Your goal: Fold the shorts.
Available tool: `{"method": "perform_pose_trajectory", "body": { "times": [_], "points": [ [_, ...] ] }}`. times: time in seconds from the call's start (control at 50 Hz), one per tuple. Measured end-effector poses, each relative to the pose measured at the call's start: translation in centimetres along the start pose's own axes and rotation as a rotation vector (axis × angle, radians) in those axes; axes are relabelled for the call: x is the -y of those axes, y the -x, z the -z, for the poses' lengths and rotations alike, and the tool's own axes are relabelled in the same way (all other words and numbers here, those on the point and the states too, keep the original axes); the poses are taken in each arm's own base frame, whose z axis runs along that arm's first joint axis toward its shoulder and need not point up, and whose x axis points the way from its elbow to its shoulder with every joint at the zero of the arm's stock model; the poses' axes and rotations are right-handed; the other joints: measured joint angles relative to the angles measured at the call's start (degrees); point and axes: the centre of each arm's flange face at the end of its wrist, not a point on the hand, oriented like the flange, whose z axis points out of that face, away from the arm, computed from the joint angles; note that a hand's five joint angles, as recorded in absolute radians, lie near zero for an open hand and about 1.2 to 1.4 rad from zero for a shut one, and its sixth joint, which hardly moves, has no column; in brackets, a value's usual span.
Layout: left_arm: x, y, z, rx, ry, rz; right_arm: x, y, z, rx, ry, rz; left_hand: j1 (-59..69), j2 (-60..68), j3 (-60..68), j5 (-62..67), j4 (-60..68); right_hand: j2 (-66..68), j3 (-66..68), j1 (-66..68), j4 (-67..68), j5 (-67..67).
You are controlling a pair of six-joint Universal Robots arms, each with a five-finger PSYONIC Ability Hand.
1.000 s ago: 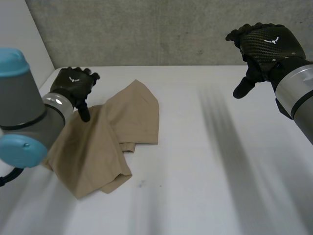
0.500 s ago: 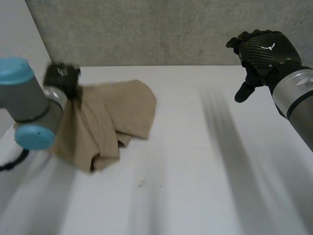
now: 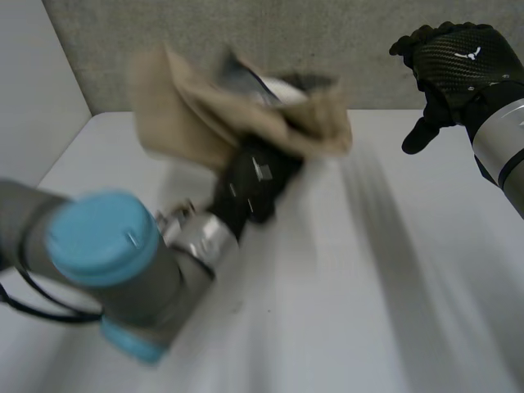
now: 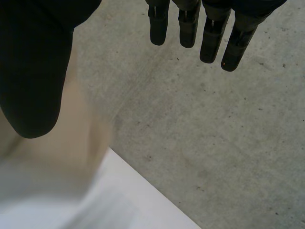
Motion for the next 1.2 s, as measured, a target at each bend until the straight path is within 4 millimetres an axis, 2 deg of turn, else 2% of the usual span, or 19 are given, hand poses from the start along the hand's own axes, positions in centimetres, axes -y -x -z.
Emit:
{"method": "perform_pose_trajectory", "body": {
  "times": [0.04, 0.1, 0.16, 0.22, 0.46, 0.48, 0.5, 0.54, 0.64, 0.74, 0.84, 0.86, 0.88, 0.92, 0.94, 1.0, 1.02, 1.08, 1.2],
  "points": [
    [-1.2, -3.0, 2.0, -0.102, 0.061, -0.043, 0.1, 0.0, 0.0, -0.001, -0.003, 0.0, -6.2, -8.5, -9.5, -9.2, -9.5, 0.0, 0.0, 0.0, 0.0, 0.0],
    [-1.8, -5.3, 3.9, -0.187, 0.103, -0.096, 0.1, -0.1, 0.0, -0.002, -0.005, 0.001, -6.3, -10.7, -11.5, -11.4, -11.4, 0.0, 0.0, 0.0, 0.0, 0.0],
    [-1.7, -7.0, 5.7, -0.259, 0.13, -0.144, 0.2, -0.1, -0.1, -0.003, -0.008, 0.001, -6.3, -11.3, -12.3, -11.4, -11.5, 0.0, 0.0, 0.0, 0.0, 0.0],
    [-0.7, -7.3, 6.7, -0.284, 0.129, -0.161, 0.2, -0.1, -0.1, -0.001, -0.009, 0.002, -6.3, -12.1, -14.1, -12.2, -12.2, 0.0, 0.0, 0.0, 0.0, 0.0],
    [6.3, -3.2, 7.2, -0.17, -0.021, -0.071, -0.3, 0.5, 0.0, 0.019, 0.011, 0.004, -7.5, -13.4, -15.3, -13.7, -13.9, 0.0, 0.0, 0.0, 0.0, 0.0],
    [7.7, -1.9, 7.2, -0.13, -0.06, -0.03, -0.4, 0.7, 0.0, 0.026, 0.018, 0.011, -7.5, -13.4, -15.3, -13.7, -13.9, 0.0, 0.0, 0.0, 0.0, 0.0],
    [7.7, -1.9, 7.2, -0.13, -0.06, -0.03, -0.4, 0.7, 0.0, 0.026, 0.018, 0.011, -7.5, -13.4, -15.3, -13.7, -13.9, 0.0, 0.0, 0.0, 0.0, 0.0],
    [9.3, 0.5, 6.9, -0.058, -0.109, 0.041, -0.7, 0.9, 0.1, 0.038, 0.037, 0.04, -8.5, -13.8, -15.7, -14.0, -14.2, 0.0, 0.0, 0.0, 0.0, 0.0],
    [9.6, 4.8, 6.2, 0.066, -0.128, 0.142, -1.3, 1.2, 0.6, 0.066, 0.083, 0.115, -8.5, -14.4, -15.7, -14.5, -14.8, 0.0, 0.0, 0.0, 0.0, 0.0],
    [7.4, 9.3, 5.5, 0.194, -0.079, 0.247, -2.5, 2.3, 1.3, 0.121, 0.142, 0.195, -8.5, -14.5, -15.7, -14.5, -14.8, 0.0, 0.0, 0.0, 0.0, 0.0],
    [6.3, 10.4, 5.4, 0.224, -0.047, 0.282, -2.9, 3.1, 1.5, 0.151, 0.155, 0.212, -8.5, -14.5, -15.7, -14.5, -14.8, 0.0, 0.0, 0.0, 0.0, 0.0],
    [3.9, 11.3, 5.2, 0.251, 0.035, 0.337, -3.4, 4.0, 1.7, 0.182, 0.165, 0.228, -8.5, -14.5, -15.7, -14.5, -14.8, 0.0, 0.0, 0.0, 0.0, 0.0],
    [3.0, 11.4, 5.2, 0.254, 0.069, 0.354, -4.1, 5.4, 1.9, 0.229, 0.176, 0.254, -8.5, -14.5, -15.7, -14.5, -14.8, 0.0, 0.0, 0.0, 0.0, 0.0],
    [2.3, 11.4, 5.2, 0.257, 0.098, 0.365, -4.5, 5.9, 1.9, 0.247, 0.181, 0.266, -8.5, -14.5, -15.7, -14.5, -14.8, 0.0, 0.0, 0.0, 0.0, 0.0],
    [0.1, 11.4, 5.4, 0.262, 0.2, 0.399, -5.2, 7.4, 1.8, 0.296, 0.184, 0.3, -8.5, -14.5, -15.7, -14.5, -14.8, 0.0, 0.0, 0.0, 0.0, 0.0],
    [-1.5, 11.3, 5.6, 0.265, 0.276, 0.42, -5.6, 8.3, 1.5, 0.327, 0.177, 0.32, -8.5, -14.5, -15.7, -14.5, -14.8, 0.0, 0.0, 0.1, 0.0, 0.0],
    [-3.1, 10.9, 5.9, 0.267, 0.359, 0.441, -5.9, 9.1, 1.1, 0.357, 0.166, 0.335, -8.5, -14.5, -15.7, -14.5, -14.8, 0.0, 0.1, 0.2, 0.0, 0.0],
    [-5.4, 10.2, 6.6, 0.271, 0.482, 0.467, -6.5, 10.7, -0.4, 0.407, 0.123, 0.348, -8.5, -14.5, -15.7, -14.5, -14.8, 0.9, 1.2, 0.9, 0.2, 1.1],
    [-8.4, 8.7, 7.2, 0.267, 0.602, 0.486, -7.3, 12.8, -3.5, 0.453, 0.05, 0.338, -8.5, -14.5, -15.7, -14.5, -14.8, 4.6, 4.8, 4.5, 3.9, 3.8]
  ]
}}
